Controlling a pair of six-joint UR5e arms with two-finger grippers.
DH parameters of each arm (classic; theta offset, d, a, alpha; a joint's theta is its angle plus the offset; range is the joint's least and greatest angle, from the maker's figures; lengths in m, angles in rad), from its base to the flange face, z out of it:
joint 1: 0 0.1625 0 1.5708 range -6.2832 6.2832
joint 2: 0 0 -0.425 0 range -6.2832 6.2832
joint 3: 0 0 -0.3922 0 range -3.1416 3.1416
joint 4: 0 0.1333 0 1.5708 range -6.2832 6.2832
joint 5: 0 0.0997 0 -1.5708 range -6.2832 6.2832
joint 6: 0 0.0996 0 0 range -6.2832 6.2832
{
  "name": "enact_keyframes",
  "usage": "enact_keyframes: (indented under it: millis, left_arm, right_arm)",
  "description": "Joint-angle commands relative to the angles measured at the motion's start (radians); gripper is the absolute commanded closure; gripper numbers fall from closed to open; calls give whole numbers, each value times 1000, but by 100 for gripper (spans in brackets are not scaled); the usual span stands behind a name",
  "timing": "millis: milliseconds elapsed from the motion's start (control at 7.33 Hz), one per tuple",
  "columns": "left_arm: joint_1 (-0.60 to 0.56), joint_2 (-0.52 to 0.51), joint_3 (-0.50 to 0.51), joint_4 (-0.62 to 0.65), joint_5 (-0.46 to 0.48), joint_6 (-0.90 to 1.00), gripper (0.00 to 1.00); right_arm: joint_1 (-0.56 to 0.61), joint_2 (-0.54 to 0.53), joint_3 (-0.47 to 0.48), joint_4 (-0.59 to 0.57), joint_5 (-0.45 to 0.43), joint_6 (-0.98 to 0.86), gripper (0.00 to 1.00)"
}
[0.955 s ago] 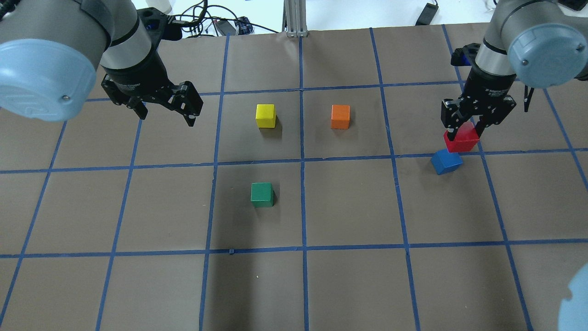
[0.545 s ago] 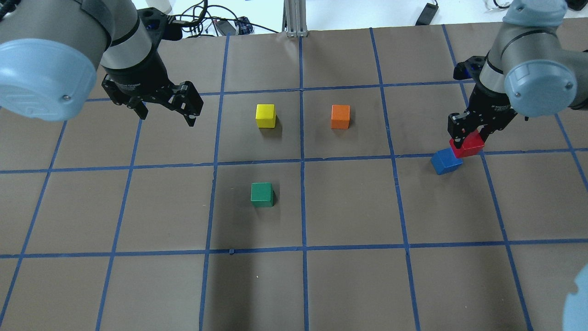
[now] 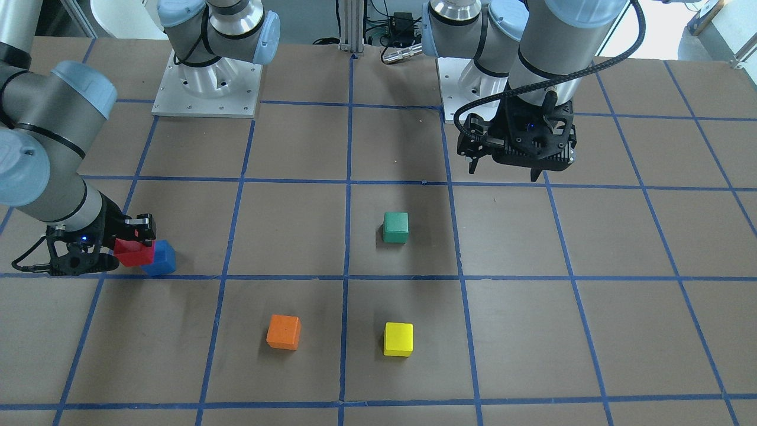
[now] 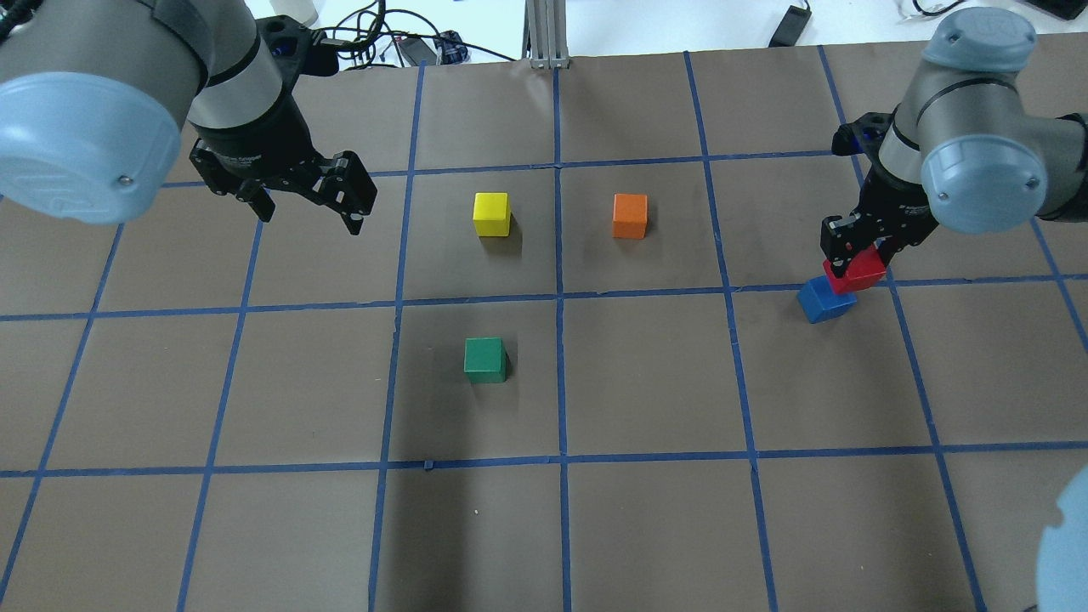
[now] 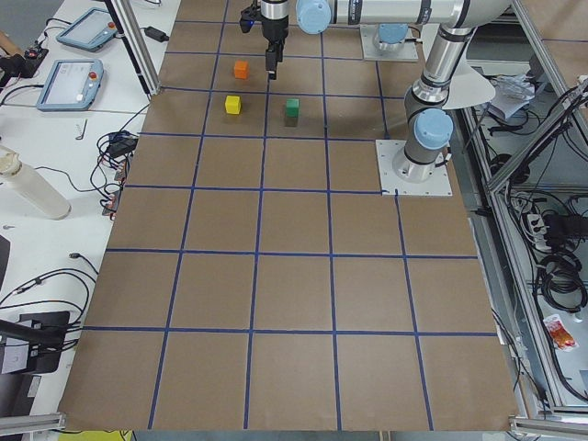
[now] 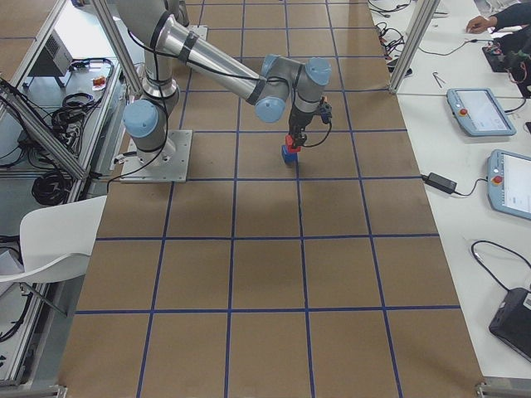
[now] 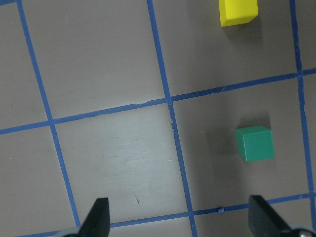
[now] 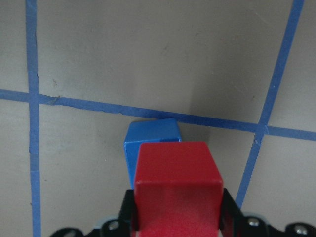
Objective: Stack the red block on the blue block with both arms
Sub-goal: 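Lower the red cube onto the blue cube and open the right gripper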
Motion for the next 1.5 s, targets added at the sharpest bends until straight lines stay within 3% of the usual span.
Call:
enact_keyframes:
  millis: [0, 1364]
  left_arm:
    - [0, 0, -1, 1, 1, 0, 0]
    - [0, -2, 4, 1, -2, 0, 0]
  right_arm:
    - [2, 16, -1, -13, 15, 1, 100]
    - [6, 18, 5, 5, 15, 1, 99]
